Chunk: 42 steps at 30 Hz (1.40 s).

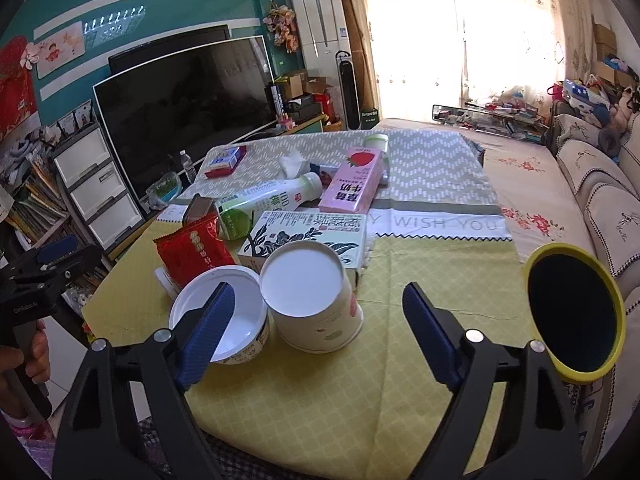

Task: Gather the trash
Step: 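Reach the right gripper to the white paper cup and grasp it, then carry the cup over the yellow-rimmed bin and release it with right gripper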

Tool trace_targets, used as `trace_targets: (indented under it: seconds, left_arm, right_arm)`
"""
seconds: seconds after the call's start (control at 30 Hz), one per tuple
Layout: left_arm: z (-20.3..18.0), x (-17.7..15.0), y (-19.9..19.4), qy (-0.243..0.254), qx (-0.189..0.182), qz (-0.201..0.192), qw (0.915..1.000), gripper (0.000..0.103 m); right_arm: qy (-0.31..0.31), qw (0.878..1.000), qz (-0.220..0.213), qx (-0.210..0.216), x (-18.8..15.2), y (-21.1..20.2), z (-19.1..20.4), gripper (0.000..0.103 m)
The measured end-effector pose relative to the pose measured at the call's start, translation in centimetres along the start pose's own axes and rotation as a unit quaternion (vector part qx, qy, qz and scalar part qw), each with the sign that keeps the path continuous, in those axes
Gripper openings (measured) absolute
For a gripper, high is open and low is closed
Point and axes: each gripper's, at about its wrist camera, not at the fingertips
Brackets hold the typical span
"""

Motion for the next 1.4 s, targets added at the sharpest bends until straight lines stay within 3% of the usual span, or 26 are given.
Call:
trace_targets:
  seconds: [0.5, 0.8, 1.1, 1.23, 1.4]
  left_arm:
    - [-0.4, -0.6, 2.1, 0.001, -0.002, 0.017, 0.9998, 0.099]
    - [-0.8, -0.6, 1.9, 0.004, -0.003, 0.016, 0.9999, 0.099]
    - [-0.8, -0.4, 1.4, 0.007, -0.006, 0.011, 0.9999, 0.099]
    - [-1.1, -0.4, 1.3, 0.012, -0.010, 0.009, 0.9998, 0.099]
    - [-1.6, -0.4, 1.3, 0.019, -0.013, 0.011, 0.9997, 0.099]
  right_arm:
    - [0.018, 0.999, 0.033, -0.007, -0.5, 5.4, -0.7, 0.060]
    - [0.020, 1.000, 0.020, -0.005, -0.1, 4.2, -0.8, 0.056]
    - [0.030, 1.000, -0.009, 0.000, 0.9, 0.5, -1.9, 0.055]
    - [0.044, 0.998, -0.039, -0.034, 1.5, -2.1, -4.6, 0.056]
    - [0.093, 0.983, -0.063, -0.142, 1.9, -4.3, -12.4, 0.056]
Point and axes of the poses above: each gripper's, at about its wrist camera, not at the fingertips, and y roughly the way its jaws point, z to its left, x to its top, and after that the axes turned 5 degrees about -z, right-handed
